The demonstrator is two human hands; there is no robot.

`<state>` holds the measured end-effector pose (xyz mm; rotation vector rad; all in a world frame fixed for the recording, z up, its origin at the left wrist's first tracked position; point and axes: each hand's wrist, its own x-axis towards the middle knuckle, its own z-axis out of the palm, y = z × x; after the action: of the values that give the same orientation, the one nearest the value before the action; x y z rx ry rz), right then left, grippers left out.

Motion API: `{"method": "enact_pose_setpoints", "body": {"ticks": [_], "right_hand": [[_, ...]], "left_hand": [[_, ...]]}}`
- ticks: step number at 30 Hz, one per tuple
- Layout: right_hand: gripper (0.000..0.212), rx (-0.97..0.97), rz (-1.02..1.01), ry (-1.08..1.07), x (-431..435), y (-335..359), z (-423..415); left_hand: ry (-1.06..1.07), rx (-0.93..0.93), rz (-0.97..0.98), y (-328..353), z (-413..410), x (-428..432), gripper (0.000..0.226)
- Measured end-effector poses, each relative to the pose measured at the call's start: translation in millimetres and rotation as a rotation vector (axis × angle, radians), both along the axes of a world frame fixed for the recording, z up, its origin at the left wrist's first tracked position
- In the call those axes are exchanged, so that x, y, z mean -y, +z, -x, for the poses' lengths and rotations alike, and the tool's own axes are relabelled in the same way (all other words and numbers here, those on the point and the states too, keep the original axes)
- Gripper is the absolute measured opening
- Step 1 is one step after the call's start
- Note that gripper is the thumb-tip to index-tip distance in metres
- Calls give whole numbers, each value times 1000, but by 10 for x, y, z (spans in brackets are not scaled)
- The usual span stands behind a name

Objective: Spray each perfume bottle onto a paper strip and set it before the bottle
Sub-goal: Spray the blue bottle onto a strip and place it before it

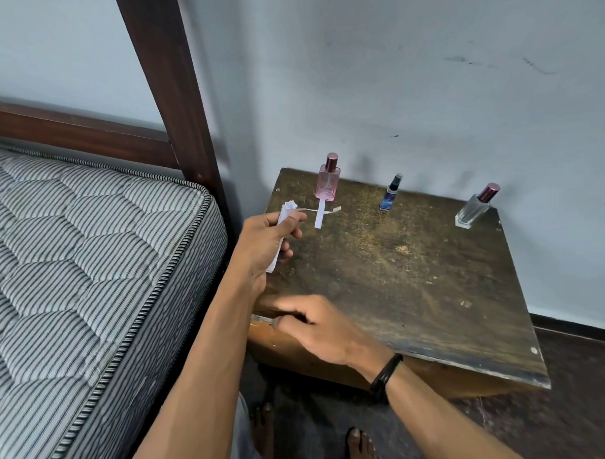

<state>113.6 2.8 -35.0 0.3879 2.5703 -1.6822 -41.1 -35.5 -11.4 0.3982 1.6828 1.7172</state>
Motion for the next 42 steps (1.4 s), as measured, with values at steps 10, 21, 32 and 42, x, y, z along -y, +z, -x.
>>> {"method": "enact_pose_setpoints", "body": {"ticks": [10,21,32,42], "right_hand": [[36,-276,167,-866,-536,2,-62],[15,-300,-72,-736,-588,53,-73],[12,-243,-199,-748,-728,94,-107],[9,-137,10,-884,-797,98,-141]], "left_hand": [[-188,-225,304,-102,-66,-58,29],[-362,-355,424,-61,-72,-46,36],[-328,-260,320,-34,-96,-55,21],[-204,-296,351,-102,-59,-65,11]]}}
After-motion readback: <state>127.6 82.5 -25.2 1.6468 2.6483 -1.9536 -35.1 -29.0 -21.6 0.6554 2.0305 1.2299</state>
